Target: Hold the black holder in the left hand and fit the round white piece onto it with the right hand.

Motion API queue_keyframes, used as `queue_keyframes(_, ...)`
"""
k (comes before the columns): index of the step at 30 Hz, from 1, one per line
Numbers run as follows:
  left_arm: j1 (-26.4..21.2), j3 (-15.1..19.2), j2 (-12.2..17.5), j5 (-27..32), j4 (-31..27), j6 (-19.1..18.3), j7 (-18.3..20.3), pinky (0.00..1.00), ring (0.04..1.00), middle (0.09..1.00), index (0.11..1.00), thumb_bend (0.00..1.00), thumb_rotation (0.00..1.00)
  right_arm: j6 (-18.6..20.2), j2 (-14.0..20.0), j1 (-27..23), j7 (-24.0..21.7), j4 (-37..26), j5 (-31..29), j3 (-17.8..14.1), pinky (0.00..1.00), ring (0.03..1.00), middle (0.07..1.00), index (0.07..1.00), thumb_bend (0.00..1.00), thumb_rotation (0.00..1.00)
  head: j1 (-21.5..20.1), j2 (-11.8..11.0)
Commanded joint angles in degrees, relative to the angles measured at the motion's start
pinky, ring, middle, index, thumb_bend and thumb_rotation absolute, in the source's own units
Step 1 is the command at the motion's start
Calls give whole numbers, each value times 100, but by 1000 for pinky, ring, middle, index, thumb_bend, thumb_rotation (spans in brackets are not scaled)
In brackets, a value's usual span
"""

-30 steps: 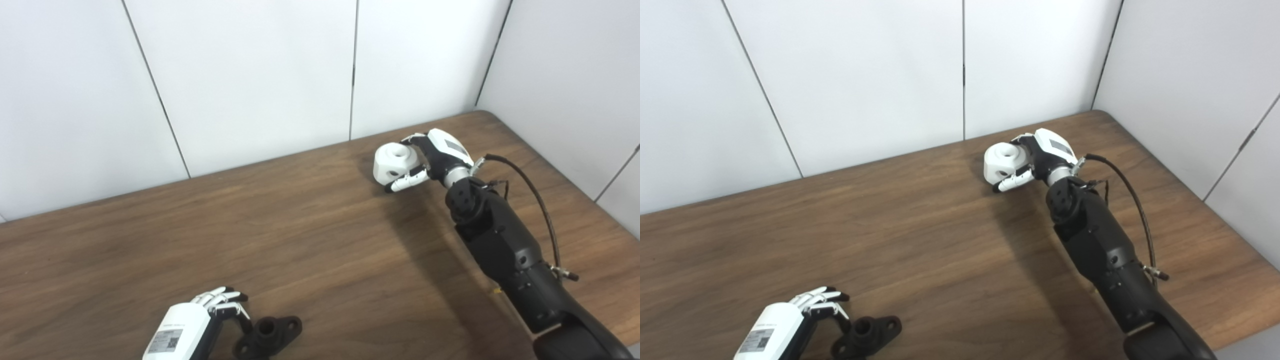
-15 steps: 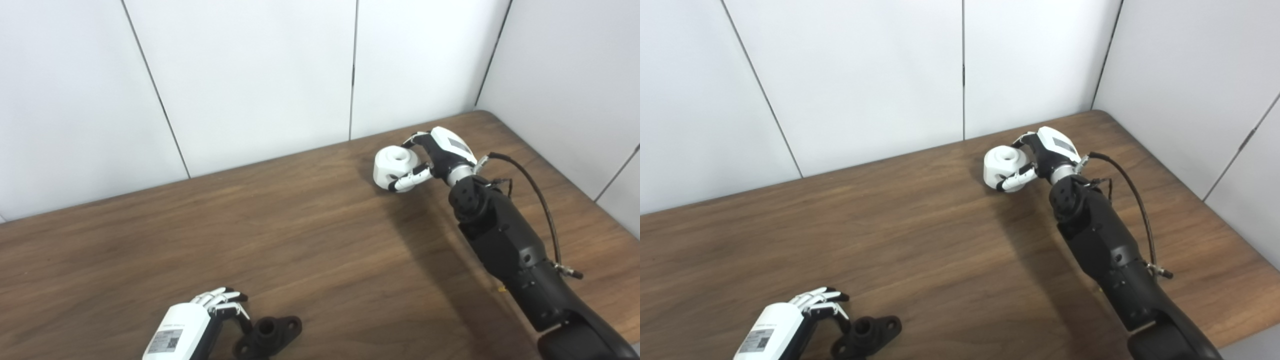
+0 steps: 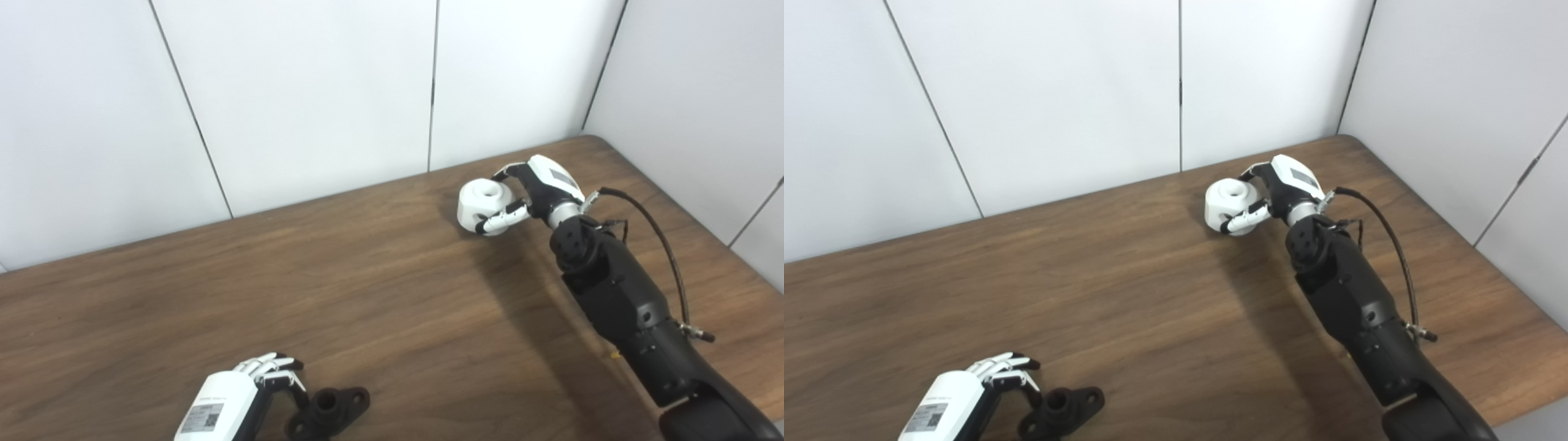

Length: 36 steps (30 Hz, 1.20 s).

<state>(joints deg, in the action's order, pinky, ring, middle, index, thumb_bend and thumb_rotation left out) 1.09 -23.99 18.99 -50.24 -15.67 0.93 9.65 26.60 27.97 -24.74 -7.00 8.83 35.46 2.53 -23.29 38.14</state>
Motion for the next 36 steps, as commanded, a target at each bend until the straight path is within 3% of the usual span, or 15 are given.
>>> queue_keyframes(1,230,-27,161,-75,137,-127,362,811,849,785,488,520,49,-147,190,-169,167,-149,18,-29,882,970,890,644,855,247,3,15)
queue_keyframes(14,233,3,184,-33,64,-147,435,813,852,787,488,520,48,-85,160,-143,171,-244,-7,7,895,973,884,591,823,222,-25,77)
queue_keyframes(16,236,10,189,-25,46,-134,438,809,849,784,488,520,48,-95,125,-130,241,-230,22,17,892,970,881,511,588,163,-18,89)
queue_keyframes(19,244,16,191,-51,33,-121,447,806,848,784,488,520,48,-140,88,-110,360,-204,54,36,883,961,876,490,532,146,-15,105)
queue_keyframes(24,259,37,170,-57,9,-130,479,807,848,786,488,520,48,-346,77,-73,638,-151,88,82,860,940,860,484,526,138,5,124)
queue_keyframes(36,258,28,136,-97,14,-134,487,812,847,785,488,521,49,-527,141,67,679,-466,54,127,840,916,831,483,525,135,171,109)
